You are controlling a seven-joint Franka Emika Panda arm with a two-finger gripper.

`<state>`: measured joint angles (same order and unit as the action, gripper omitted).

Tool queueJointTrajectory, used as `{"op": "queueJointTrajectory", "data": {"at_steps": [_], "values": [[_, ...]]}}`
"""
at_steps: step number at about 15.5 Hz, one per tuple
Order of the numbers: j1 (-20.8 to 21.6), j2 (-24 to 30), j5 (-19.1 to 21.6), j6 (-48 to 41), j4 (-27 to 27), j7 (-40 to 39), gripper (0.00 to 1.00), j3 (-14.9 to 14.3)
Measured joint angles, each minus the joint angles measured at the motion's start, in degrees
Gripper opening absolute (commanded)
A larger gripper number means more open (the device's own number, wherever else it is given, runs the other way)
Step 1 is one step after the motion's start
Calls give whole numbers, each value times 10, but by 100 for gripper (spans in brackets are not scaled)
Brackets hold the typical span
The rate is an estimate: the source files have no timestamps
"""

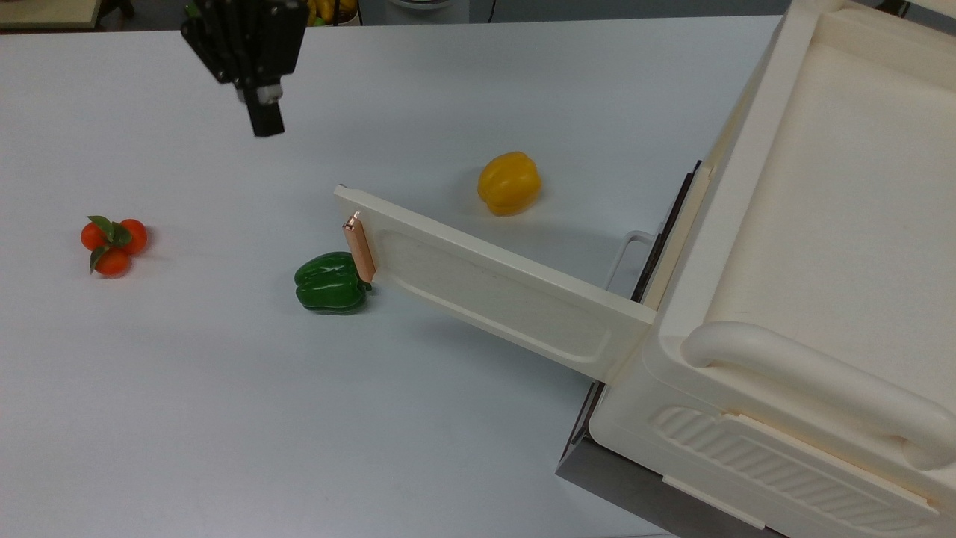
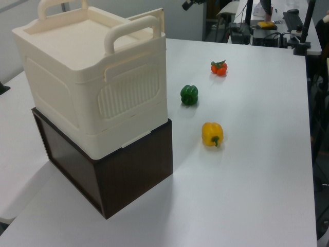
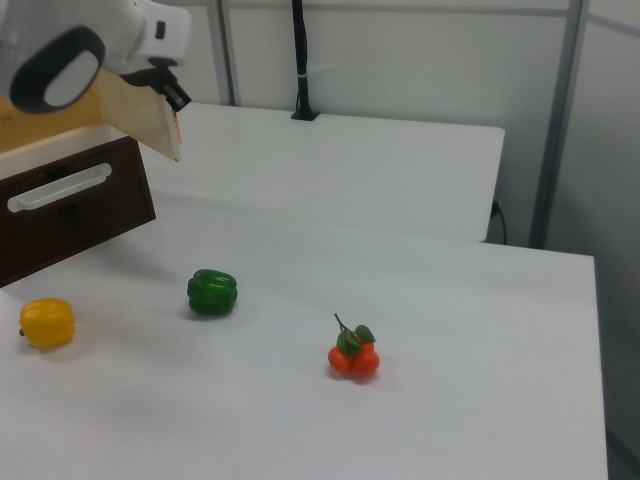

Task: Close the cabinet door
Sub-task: 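Lower the gripper beside the door's orange handle edge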

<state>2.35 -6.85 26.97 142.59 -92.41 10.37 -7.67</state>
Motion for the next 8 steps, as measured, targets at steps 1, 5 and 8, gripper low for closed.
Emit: {"op": "queueJointTrajectory", "data": {"at_steps": [1,5,8], "values": [[0,-9,26,31,0,0,0,0],[2,-39,70,119,5,1,0,6],[9,-67,81,156,21,3,0,16]]}}
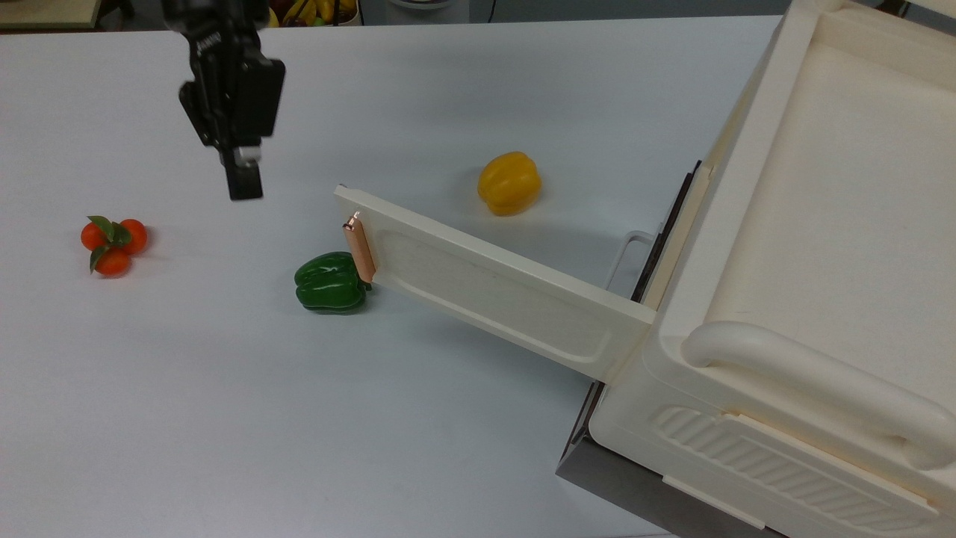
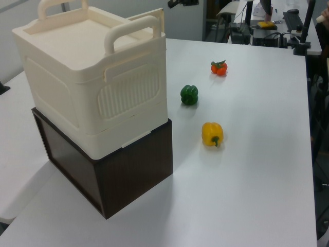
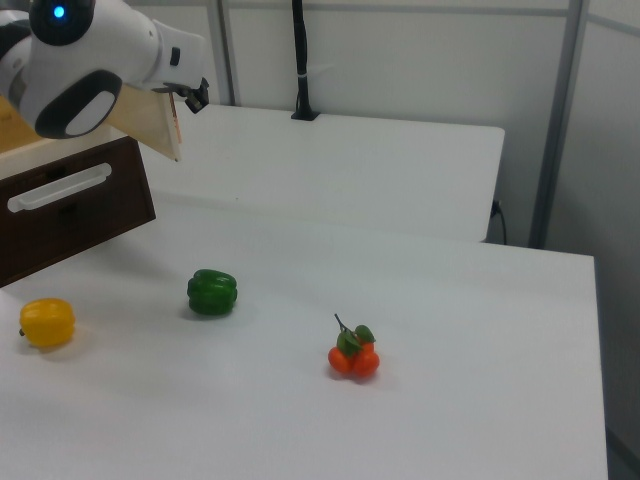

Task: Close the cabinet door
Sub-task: 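Lower the gripper beside the door's orange handle edge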

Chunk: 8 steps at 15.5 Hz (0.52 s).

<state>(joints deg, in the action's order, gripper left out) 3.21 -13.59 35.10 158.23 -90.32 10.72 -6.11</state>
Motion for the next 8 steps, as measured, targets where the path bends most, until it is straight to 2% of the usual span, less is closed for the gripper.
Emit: {"op": "queueJointTrajectory", "data": {"at_steps": [4,8], "values": [[22,-36,2,37,19,18,0,5],[25,-44,3,45,25,22,0,15]]}}
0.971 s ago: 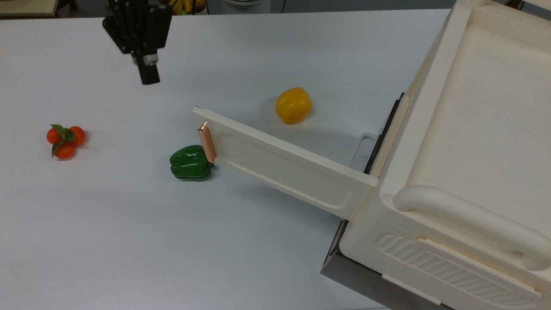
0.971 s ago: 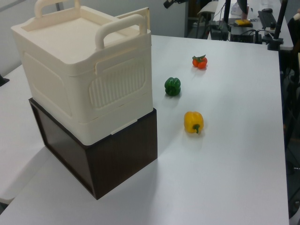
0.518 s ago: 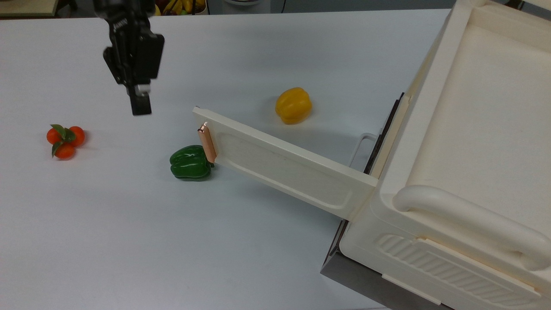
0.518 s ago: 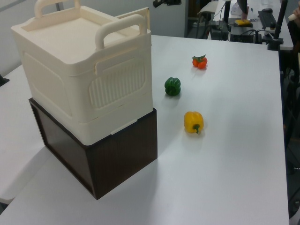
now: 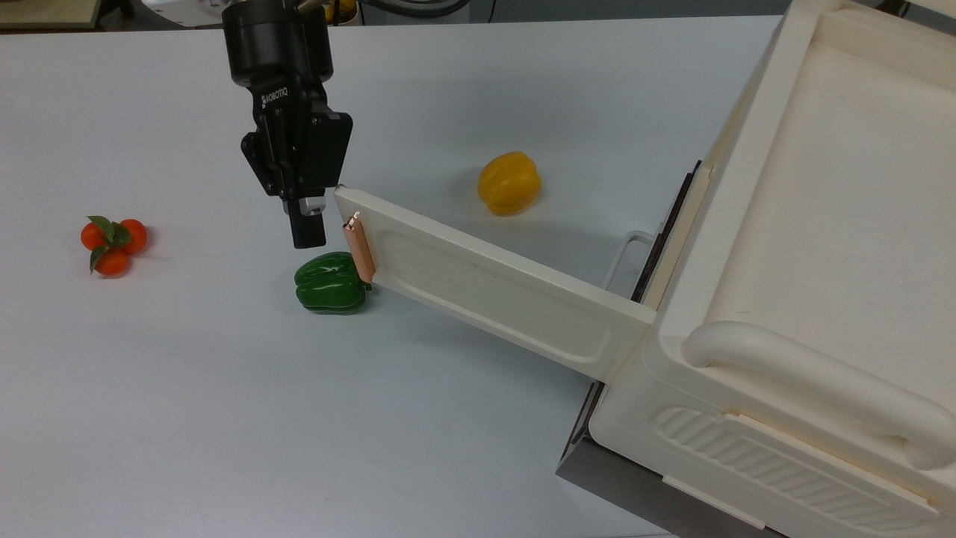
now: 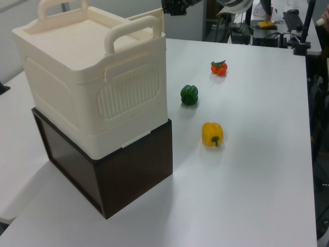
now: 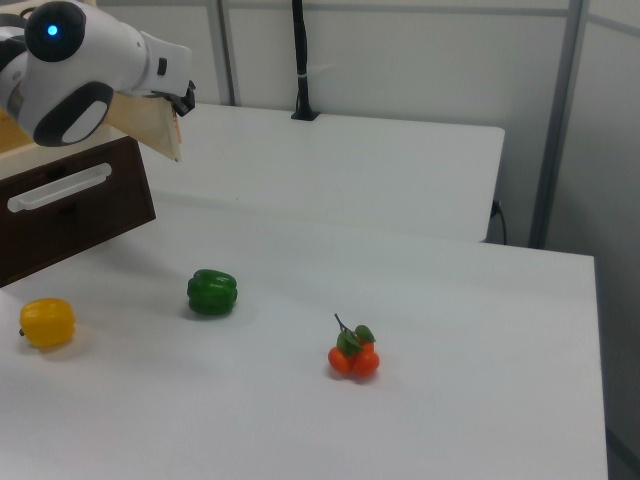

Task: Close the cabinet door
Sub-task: 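Lower the gripper beside the door's orange handle edge, then push the door edge with the gripper, swinging it toward the cabinet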

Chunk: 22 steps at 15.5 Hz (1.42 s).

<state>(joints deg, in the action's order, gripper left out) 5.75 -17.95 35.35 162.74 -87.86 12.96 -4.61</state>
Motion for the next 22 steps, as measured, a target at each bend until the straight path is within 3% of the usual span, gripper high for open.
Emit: {"op": "queueJointTrajectory", "data": {"at_steps": [10,17,22], "values": [[1,8,0,-12,-12,1,0,23],[0,43,0,-178,-23,1,0,25],[4,55,0,-233,-26,1,0,42]]}}
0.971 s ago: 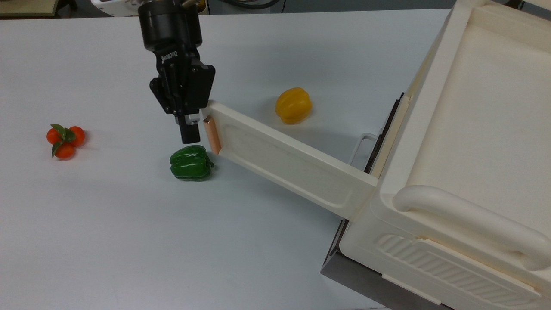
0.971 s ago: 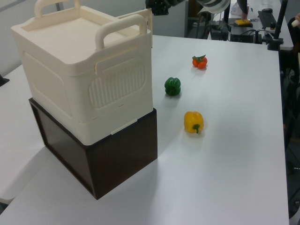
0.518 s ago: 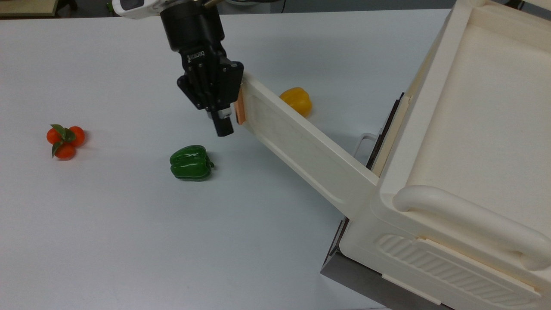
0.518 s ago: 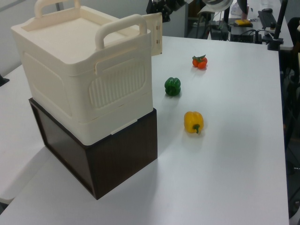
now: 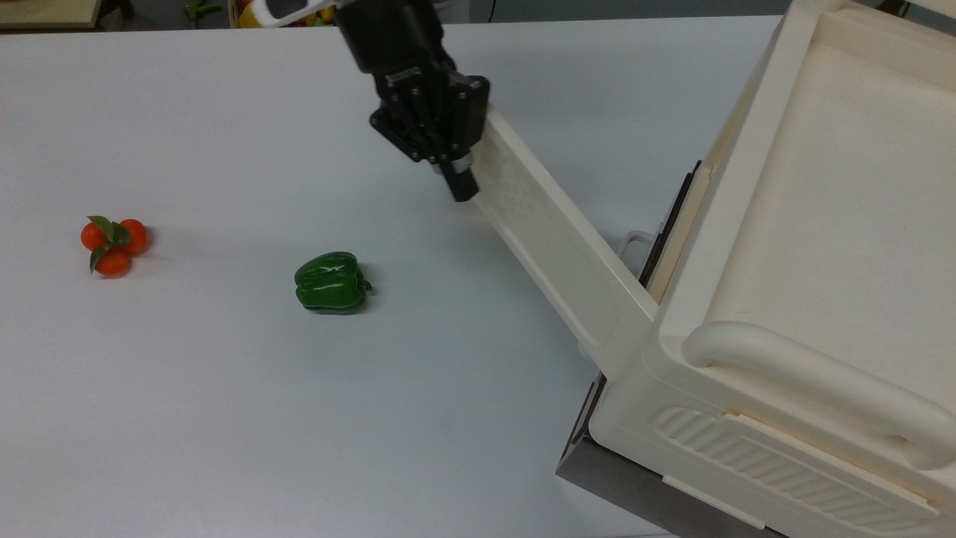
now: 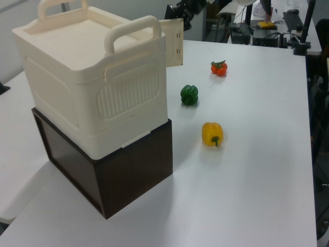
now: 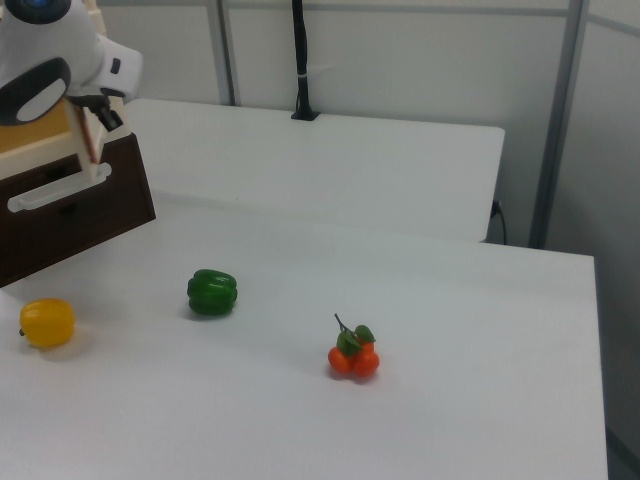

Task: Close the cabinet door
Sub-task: 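Push the door edge with the gripper, swinging it toward the cabinet, then press the door flush against the cabinet front with the gripper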

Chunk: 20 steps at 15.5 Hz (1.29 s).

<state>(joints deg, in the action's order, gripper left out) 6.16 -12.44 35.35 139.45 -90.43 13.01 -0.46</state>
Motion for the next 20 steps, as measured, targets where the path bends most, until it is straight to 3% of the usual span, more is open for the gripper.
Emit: {"op": "queueJointTrajectory", "data": {"at_steps": [20], "values": [[3,0,0,-16,-3,0,0,133]]}}
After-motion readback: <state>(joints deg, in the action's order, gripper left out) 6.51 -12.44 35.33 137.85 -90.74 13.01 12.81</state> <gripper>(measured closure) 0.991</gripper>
